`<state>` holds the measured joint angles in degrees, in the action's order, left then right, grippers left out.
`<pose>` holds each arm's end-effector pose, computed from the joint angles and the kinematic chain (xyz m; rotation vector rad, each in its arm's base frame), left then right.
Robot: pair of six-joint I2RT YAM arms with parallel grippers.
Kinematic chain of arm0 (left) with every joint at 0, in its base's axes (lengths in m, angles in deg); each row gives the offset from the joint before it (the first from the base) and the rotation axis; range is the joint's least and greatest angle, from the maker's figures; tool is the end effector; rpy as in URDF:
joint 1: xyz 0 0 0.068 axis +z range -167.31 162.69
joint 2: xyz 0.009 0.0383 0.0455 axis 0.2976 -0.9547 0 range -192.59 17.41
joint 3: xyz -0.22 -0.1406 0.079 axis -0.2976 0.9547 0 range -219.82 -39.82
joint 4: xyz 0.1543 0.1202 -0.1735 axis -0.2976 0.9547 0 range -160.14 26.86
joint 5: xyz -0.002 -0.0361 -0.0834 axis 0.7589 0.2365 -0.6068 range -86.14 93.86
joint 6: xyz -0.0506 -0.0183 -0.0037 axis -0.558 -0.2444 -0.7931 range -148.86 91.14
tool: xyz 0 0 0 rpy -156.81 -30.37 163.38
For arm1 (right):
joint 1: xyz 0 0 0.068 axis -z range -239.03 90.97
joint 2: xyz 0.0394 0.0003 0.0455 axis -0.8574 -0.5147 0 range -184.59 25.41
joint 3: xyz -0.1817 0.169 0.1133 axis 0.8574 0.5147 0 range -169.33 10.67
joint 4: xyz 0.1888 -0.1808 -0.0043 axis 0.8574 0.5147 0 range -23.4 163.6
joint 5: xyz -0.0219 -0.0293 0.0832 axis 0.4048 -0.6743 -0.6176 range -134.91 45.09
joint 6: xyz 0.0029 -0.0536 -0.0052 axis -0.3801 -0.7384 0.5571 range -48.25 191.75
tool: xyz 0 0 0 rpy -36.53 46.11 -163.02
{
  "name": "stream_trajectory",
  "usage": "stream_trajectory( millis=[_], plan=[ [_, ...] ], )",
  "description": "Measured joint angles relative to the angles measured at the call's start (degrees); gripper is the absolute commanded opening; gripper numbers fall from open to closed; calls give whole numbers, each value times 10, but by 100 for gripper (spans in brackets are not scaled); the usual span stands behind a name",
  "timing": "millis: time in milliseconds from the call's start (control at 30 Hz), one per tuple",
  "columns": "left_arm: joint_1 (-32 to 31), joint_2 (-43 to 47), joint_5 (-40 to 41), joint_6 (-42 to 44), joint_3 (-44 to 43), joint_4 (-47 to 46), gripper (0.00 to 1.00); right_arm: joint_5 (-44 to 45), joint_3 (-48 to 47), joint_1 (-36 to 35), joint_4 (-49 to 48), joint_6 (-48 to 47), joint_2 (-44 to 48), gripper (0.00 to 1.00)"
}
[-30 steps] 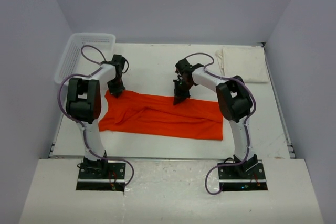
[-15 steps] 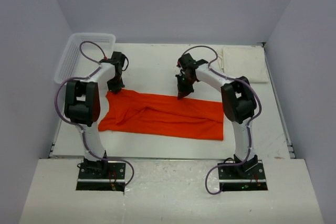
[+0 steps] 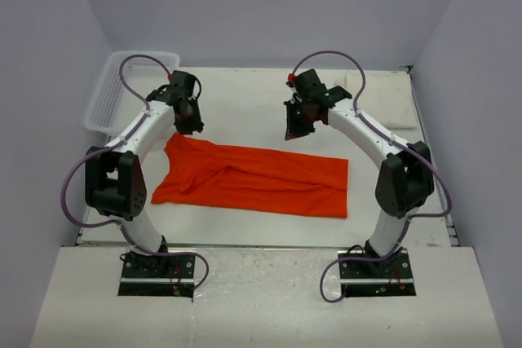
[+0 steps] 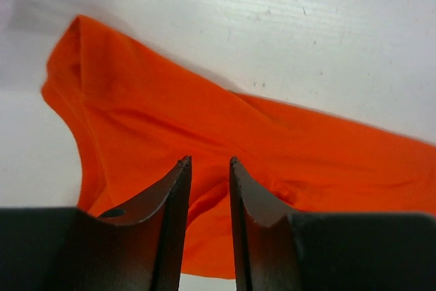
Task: Fold and stack the t-shirts
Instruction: Fold the other side of the tshirt into a rectangle
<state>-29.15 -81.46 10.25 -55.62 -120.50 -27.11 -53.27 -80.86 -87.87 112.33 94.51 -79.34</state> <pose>0.3580 -0.0709 0.2590 -0.3789 2.6030 -0.0845 0.3441 0.1956 0.2776 -0.1960 2.6655 0.4992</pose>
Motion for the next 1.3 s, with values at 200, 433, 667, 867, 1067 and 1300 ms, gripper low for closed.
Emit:
stream_trajectory(
  millis=[200,433,667,867,1067,1300],
  plan=[
    [-14,0,-57,0,60,-10,24,18,60,0,3,-2,97,0],
    [-30,14,-116,0,126,-38,24,43,104,0,0,-4,143,0],
    [-31,15,-141,0,141,-54,25,46,140,2,1,-3,145,0],
    [-31,15,-140,5,141,-58,25,46,148,8,-1,-3,160,0],
    [-31,13,-111,11,124,-46,25,44,156,9,-6,-3,161,0],
    [-31,-28,-96,17,93,-48,1,43,170,9,-13,-3,161,0]
  ],
)
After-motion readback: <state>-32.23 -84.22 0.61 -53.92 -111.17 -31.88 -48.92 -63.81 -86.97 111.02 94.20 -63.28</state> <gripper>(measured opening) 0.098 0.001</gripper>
